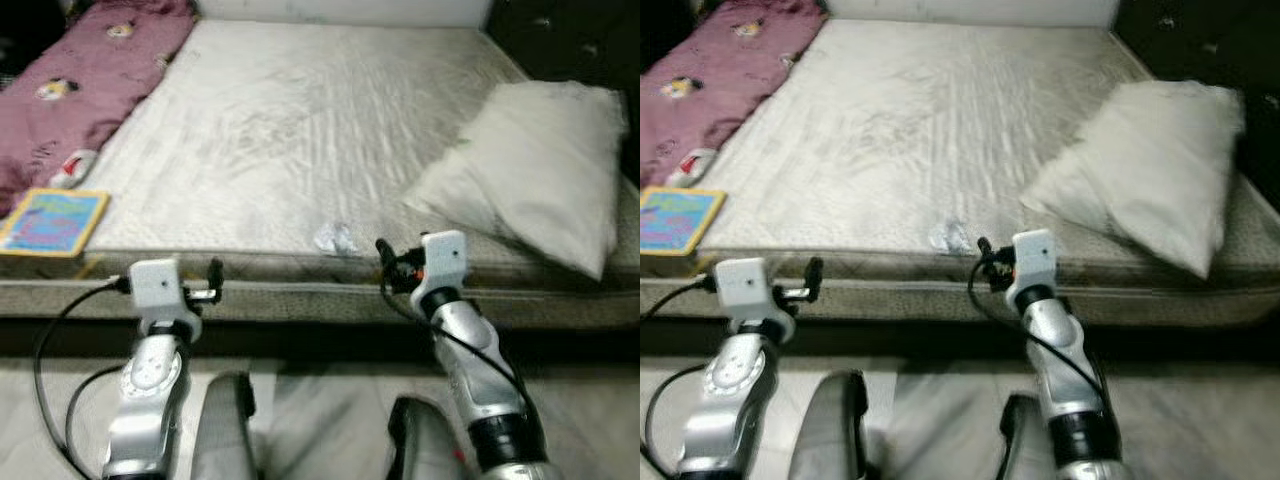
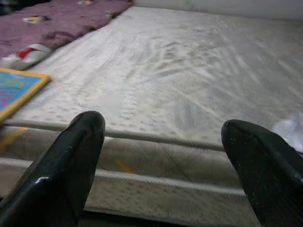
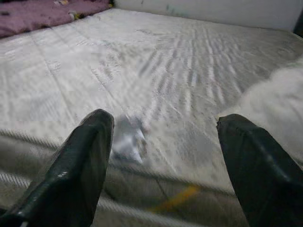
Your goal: Clean up the room
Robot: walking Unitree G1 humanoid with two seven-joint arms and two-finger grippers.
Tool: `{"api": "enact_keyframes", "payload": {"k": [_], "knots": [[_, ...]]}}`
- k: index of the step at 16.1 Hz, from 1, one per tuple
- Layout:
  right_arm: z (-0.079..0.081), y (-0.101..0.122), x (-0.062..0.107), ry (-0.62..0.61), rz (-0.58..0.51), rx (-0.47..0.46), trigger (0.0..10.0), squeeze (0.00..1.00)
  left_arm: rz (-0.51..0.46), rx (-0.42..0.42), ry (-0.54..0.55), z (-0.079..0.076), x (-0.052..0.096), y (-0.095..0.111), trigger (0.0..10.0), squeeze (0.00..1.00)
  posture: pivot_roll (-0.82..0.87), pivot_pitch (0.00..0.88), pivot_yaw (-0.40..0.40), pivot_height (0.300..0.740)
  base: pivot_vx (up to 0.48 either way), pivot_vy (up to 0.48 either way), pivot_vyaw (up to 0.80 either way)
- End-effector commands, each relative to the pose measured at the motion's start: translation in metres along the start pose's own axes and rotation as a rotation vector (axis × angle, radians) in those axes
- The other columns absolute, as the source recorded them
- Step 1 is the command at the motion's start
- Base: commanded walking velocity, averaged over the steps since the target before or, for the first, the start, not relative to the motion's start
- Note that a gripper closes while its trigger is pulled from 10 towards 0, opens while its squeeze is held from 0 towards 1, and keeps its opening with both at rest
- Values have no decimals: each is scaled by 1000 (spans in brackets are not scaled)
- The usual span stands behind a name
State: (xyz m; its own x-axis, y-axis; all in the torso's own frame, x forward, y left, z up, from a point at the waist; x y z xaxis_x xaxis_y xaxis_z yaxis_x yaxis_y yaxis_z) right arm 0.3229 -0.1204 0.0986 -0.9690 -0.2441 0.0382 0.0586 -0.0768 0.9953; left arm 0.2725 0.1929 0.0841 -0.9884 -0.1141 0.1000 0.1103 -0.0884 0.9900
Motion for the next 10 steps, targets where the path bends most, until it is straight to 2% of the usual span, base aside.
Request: {"api": "enact_keyframes", "payload": {"k": [1,7,10], "knots": [[-7,-2,2,-10,6,15,10000,0,-7,9,-31,-8,-2,3,10000,0,110,0,-24,531,356,0,0],[-8,-4,2,-20,12,10,10000,0,-19,23,-41,-9,-3,5,10000,0,113,0,-22,531,349,0,0],[-8,-5,1,-17,14,17,10000,0,-19,13,-46,-11,-3,5,10000,0,116,0,-22,531,0,0,0]]}}
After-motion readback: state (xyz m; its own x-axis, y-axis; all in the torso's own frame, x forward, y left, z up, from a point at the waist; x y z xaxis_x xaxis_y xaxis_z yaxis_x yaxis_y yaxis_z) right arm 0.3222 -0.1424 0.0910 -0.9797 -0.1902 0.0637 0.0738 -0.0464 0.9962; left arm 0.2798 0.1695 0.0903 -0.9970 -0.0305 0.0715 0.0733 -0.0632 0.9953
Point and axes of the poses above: a point about 5 cm out from each wrist's last joint towards the gripper, its own x axis pointing back from the gripper into the wrist, its own y axis along the axis of the wrist's last joint, z = x × y, the point moved 2 cm from there along -x, pointing out of the wrist towards the gripper, and after that the axes turned 7 degrees about -x, right-handed, at the moved point
